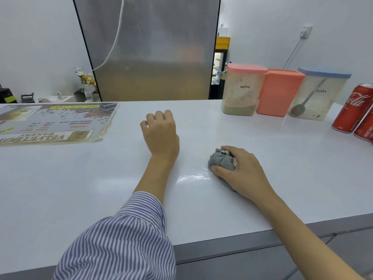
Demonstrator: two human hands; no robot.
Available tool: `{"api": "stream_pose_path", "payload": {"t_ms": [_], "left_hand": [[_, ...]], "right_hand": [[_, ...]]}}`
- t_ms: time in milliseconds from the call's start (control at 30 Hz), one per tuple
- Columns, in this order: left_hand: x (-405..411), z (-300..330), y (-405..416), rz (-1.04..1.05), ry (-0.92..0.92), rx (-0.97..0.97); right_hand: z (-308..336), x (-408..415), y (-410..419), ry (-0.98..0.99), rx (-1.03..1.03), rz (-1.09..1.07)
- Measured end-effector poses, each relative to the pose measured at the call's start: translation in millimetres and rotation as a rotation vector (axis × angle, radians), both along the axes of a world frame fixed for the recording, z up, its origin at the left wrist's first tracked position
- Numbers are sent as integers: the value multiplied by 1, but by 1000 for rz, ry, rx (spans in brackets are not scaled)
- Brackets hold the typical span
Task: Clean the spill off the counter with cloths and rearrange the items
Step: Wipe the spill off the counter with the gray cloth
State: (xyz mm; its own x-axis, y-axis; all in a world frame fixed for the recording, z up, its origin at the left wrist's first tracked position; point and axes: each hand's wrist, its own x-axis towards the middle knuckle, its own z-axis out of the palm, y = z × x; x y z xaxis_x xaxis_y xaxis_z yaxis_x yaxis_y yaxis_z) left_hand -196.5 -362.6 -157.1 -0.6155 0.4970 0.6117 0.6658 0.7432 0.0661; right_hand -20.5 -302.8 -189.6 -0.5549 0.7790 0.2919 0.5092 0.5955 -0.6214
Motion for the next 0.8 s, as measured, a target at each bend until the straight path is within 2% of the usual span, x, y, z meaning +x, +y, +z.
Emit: {"api": "stream_pose_path", "payload": {"t_ms": [100, 167, 267, 367, 433, 533, 633, 733, 800], "left_hand": [[-3, 9, -7, 44, -26, 133], [-4, 15, -14, -30, -89, 222], [-9, 22, -28, -101, -227, 159], [-20, 14, -40, -86, -278, 123], [-23, 4, -44, -89, -306, 139], [-21, -4, -42, -129, -339, 150], [-18, -4, -37, -169, -314, 176], [-15, -6, -33, -207, -310, 156], [-14, -7, -33, -218, -312, 149]], "right_hand": [[3, -1, 0, -2, -4, 3], [14, 1, 2, 22, -38, 17], [39, 18, 10, 192, -205, -41], [50, 40, 16, 342, -263, -142], [39, 45, 10, 267, -247, -204], [15, 31, 1, 19, -138, -248], [8, -4, -5, -72, -99, -219], [9, -29, -26, -178, 14, -62], [10, -21, -36, -145, -1, 136]]}}
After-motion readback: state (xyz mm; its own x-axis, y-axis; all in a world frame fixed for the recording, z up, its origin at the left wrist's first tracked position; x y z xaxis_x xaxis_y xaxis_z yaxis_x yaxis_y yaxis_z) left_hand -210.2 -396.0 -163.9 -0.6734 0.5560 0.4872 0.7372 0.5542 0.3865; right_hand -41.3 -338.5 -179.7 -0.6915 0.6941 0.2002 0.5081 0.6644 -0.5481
